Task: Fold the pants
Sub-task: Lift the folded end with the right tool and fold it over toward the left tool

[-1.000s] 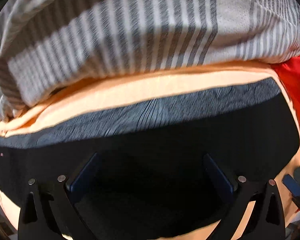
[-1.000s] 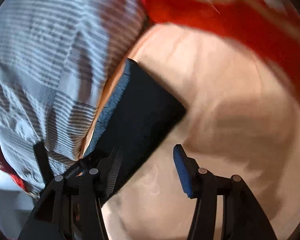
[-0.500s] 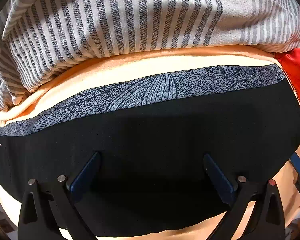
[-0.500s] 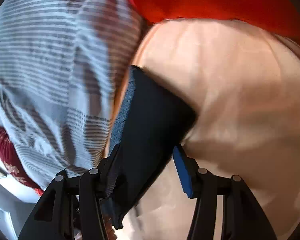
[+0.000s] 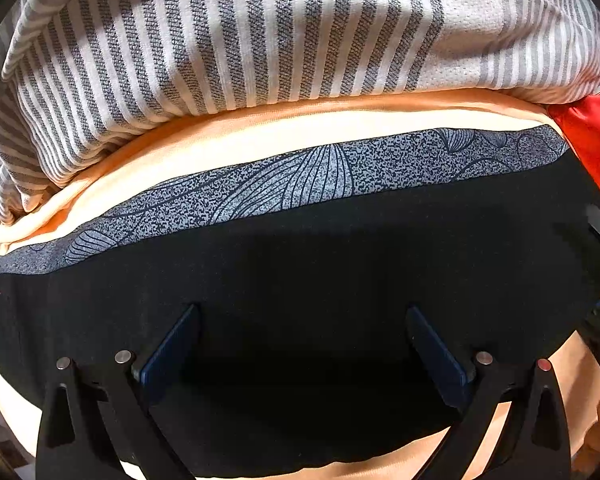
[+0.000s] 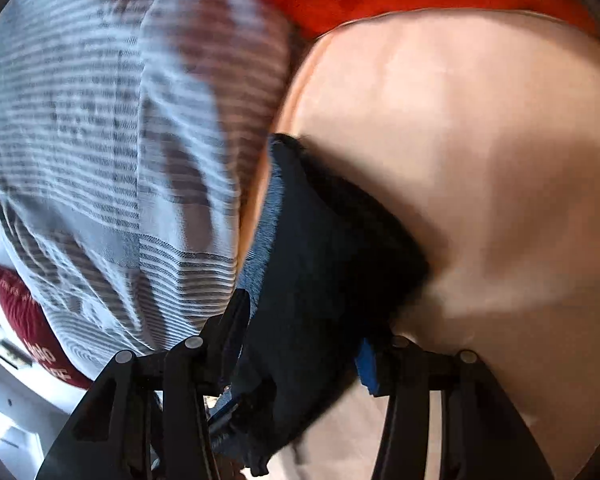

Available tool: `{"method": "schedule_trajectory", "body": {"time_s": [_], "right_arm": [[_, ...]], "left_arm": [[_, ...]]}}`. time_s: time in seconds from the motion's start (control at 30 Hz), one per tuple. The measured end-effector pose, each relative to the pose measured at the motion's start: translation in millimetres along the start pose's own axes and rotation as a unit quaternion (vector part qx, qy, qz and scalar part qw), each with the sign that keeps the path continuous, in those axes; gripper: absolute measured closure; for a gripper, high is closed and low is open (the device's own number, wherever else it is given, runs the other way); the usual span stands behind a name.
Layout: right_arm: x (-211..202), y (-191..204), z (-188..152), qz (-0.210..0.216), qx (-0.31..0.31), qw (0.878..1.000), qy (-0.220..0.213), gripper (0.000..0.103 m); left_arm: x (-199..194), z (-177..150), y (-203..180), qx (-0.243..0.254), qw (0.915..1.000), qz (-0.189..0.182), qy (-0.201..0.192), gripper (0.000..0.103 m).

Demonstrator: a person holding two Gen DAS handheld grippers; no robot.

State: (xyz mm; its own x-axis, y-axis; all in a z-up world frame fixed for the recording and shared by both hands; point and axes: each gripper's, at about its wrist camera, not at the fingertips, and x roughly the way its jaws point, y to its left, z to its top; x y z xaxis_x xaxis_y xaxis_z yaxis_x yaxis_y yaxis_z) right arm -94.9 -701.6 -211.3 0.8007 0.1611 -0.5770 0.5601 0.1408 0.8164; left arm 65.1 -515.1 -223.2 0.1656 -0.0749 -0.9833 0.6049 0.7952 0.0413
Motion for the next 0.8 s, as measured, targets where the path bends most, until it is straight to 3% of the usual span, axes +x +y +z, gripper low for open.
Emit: {"method": "schedule_trajectory", "body": {"time_s": [0.03,0.13,0.23,0.37,0.47,0.67,0.8], "right_arm": [[6.0,2.6,2.1,0.002,-0.001,1.000,0.007,0.059],[17.3,9.0,3.8,0.012,0.005,0.999,0.037,0.083],[16.8,12.7,3.4,0.008,-0.006,0.999,0.046,0.085],[19.0,9.2,3.3,0.008,-0.004,0.999,0.051,0.085],[21.4,5.2,2.1,0.000,-0.010,0.999,0.052,0.082],[27.6,-1.8,3.7,-0.008,-0.001,0.998,0.065,0.083],[27.0,10.3,4.5,-0.010,-0.004,0.997,0.070,0.088]], "left_arm": [[-3.7,3.7,2.1,-0.002,1.0000,0.007,-0.001,0.000],[-26.5,19.1,14.0,-0.030,0.9979,0.021,-0.053,0.000],[-16.0,41.6,26.6,-0.066,0.9968,0.018,-0.042,0.000],[18.8,53.2,23.7,-0.061,0.9969,0.037,-0.032,0.000],[29.1,48.3,25.3,-0.067,0.9957,0.022,-0.061,0.000],[8.3,43.2,32.2,-0.065,0.9964,0.035,-0.041,0.000],[-14.4,4.1,35.7,-0.075,0.9962,0.028,-0.034,0.000]]}}
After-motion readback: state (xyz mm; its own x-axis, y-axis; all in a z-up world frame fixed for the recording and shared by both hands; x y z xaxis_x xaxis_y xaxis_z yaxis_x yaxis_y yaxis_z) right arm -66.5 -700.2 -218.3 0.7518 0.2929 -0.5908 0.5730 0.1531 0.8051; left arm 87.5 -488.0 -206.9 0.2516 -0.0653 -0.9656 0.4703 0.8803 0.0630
